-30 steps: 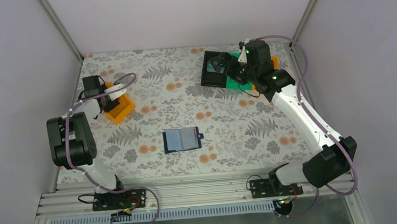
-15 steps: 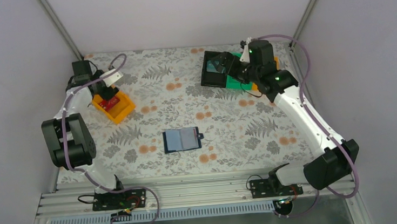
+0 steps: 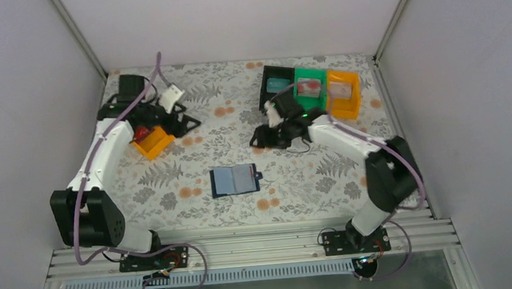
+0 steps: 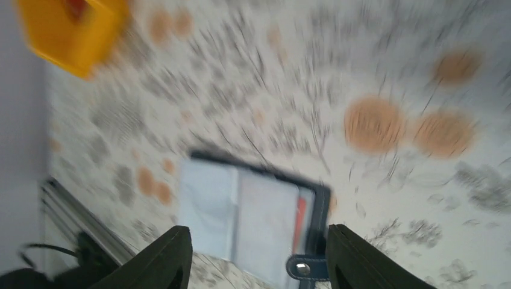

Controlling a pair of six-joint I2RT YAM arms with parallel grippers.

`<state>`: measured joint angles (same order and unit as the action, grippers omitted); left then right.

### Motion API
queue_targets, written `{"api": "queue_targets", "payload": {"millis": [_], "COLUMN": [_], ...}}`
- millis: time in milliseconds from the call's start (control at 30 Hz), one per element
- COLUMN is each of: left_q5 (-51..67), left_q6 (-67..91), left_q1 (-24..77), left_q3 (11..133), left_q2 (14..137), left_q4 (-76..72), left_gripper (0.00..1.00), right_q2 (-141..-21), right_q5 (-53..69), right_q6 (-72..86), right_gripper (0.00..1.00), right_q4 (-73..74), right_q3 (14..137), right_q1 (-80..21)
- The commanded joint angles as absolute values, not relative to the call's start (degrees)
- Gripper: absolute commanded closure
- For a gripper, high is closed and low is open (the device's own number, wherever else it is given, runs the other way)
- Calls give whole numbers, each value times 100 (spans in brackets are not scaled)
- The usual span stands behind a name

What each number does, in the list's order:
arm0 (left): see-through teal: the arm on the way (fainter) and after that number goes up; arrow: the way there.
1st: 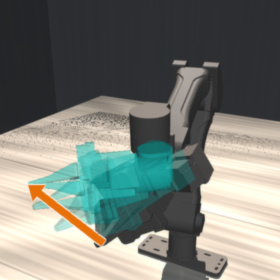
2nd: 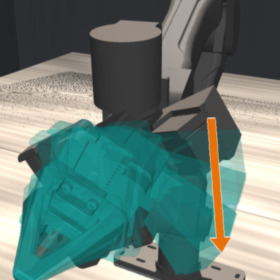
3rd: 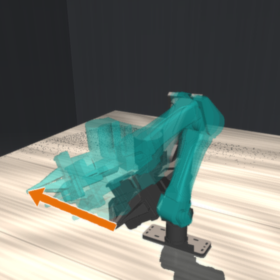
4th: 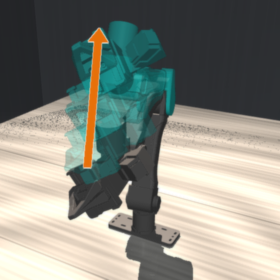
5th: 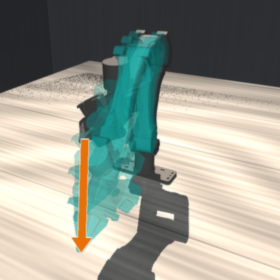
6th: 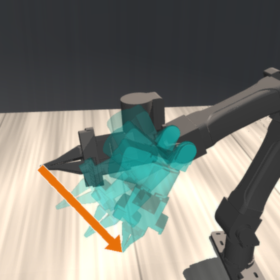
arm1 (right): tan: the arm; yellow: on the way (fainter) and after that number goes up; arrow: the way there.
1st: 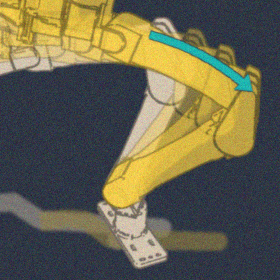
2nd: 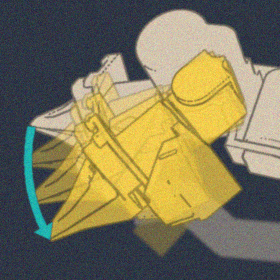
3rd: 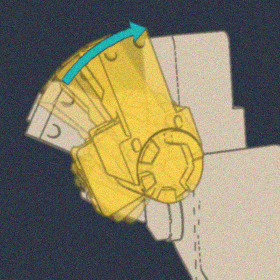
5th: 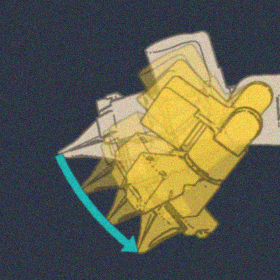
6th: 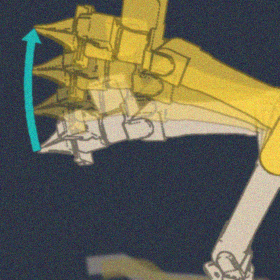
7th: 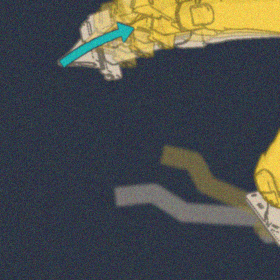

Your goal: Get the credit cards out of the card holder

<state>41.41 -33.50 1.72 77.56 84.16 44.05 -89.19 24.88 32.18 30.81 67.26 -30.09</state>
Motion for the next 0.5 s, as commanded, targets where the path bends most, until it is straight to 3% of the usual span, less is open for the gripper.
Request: {"api": "queue_targets", "payload": {"millis": [0,67,167,467], "left_q5": [4377,4548,4501,4678], "left_q6": [-2107,-1814,-1310,-774], "left_q1": [611,716,753,1483], "left_q3": [6860,6314,5639,5443], "left_q2": [8425,8410,8331,9124], "left_q4": [4976,4687,4114,3687], "left_gripper": [7,0,0,0], "right_q2": [-9801,-10101,-10470,-10882], "right_q5": [2292,2263,2015,1718], "right_q6": [2766,2726,2719,2678], "right_gripper": [46,50,50,52], "right_q4": [3381,3297,3320,3518], "right_q3": [6608,6585,6612,6636], "right_q1": [-3616,-3715,-3796,-4023]}}
